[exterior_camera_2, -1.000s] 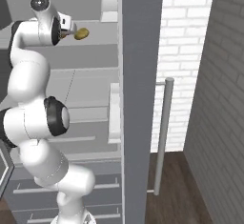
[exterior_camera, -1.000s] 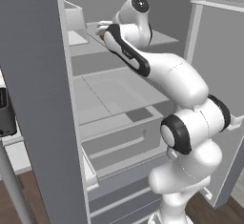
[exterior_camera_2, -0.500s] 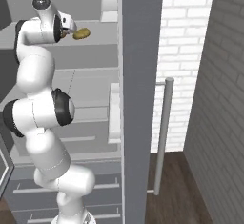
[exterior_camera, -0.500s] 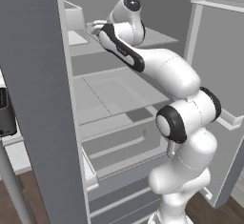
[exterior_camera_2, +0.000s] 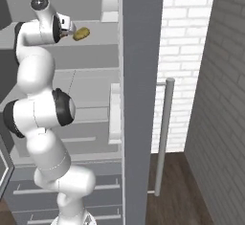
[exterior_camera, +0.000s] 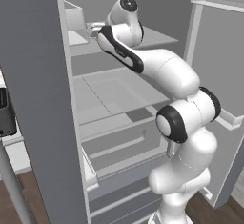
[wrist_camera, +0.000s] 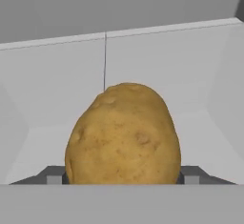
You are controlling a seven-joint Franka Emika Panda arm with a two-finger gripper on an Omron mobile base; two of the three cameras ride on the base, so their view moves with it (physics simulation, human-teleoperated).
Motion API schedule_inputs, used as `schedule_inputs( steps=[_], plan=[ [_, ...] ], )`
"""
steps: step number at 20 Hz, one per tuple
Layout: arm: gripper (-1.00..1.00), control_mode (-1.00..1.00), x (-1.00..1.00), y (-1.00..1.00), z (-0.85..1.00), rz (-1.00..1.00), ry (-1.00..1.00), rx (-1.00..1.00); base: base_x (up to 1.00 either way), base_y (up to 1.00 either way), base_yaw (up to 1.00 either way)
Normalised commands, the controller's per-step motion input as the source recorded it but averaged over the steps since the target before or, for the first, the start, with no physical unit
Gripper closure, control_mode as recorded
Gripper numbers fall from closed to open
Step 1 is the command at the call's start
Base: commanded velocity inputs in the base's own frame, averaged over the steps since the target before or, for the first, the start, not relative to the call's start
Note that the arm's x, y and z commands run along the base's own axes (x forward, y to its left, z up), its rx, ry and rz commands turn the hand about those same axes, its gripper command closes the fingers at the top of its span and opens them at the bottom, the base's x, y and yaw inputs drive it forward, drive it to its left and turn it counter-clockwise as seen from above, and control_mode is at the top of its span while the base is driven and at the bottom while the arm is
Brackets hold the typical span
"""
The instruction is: Place one potato and one fish in each tupperware on the nearby counter, to pack two identical lunches.
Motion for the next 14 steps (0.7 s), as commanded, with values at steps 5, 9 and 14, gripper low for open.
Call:
schedule_inputs(
  steps=[5, 9, 14],
  plan=[
    [1.00, -1.00, -0.29, 0.00, 0.00, 0.01, -0.05, 0.00, 0.00, 0.00, 0.00],
    [1.00, -1.00, -1.00, 0.00, 0.00, 0.09, -0.30, 0.02, 0.00, 0.00, 0.00],
    [1.00, -1.00, -1.00, 0.00, -0.01, 0.08, -0.36, 0.14, 0.00, 0.00, 0.00]
  ],
)
